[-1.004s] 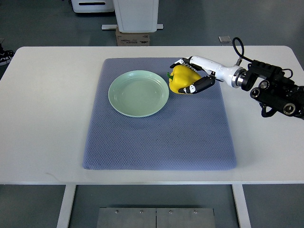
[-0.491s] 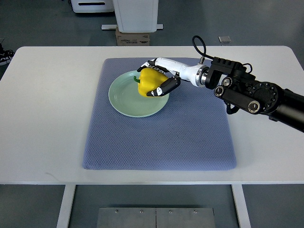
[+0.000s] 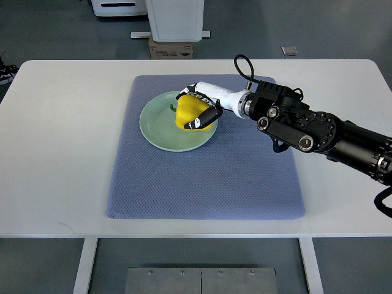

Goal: Place yellow pepper on plate with right hand
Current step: 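Lift and carry the pepper with the right hand onto the plate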

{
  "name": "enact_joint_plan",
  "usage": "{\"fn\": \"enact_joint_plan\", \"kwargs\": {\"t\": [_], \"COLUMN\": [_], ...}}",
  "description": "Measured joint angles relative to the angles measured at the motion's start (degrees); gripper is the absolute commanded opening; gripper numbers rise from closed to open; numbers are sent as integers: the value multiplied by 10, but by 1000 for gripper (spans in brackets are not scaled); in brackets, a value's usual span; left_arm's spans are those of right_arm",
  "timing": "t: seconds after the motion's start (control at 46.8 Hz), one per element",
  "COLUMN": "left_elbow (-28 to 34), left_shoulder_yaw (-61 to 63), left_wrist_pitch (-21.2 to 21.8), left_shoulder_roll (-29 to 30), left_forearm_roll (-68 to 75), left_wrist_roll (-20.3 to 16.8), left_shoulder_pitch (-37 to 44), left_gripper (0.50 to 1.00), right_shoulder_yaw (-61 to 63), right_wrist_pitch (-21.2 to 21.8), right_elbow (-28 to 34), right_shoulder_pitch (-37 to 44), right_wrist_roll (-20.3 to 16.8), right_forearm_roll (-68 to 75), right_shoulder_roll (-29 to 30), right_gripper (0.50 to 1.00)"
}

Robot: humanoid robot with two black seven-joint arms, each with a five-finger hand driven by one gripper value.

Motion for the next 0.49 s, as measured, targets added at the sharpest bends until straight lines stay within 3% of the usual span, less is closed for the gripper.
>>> {"fn": "enact_joint_plan", "kwargs": {"t": [0.491], "left_elbow": [0], "left_shoulder_yaw": [0], "left_wrist_pitch": [0], "left_shoulder_roll": [0], "left_forearm_roll": [0], "left_wrist_roll": [0], "left_shoulder_pitch": [0], "left_gripper": [1000], "right_shoulder_yaw": [0], "right_wrist_pitch": [-5], "right_elbow": [0], "right_shoulder_pitch": [-12], "right_wrist_roll": [-14], "right_forearm_roll": [5], "right_shoulder_roll": [0], "right_gripper": [500]}}
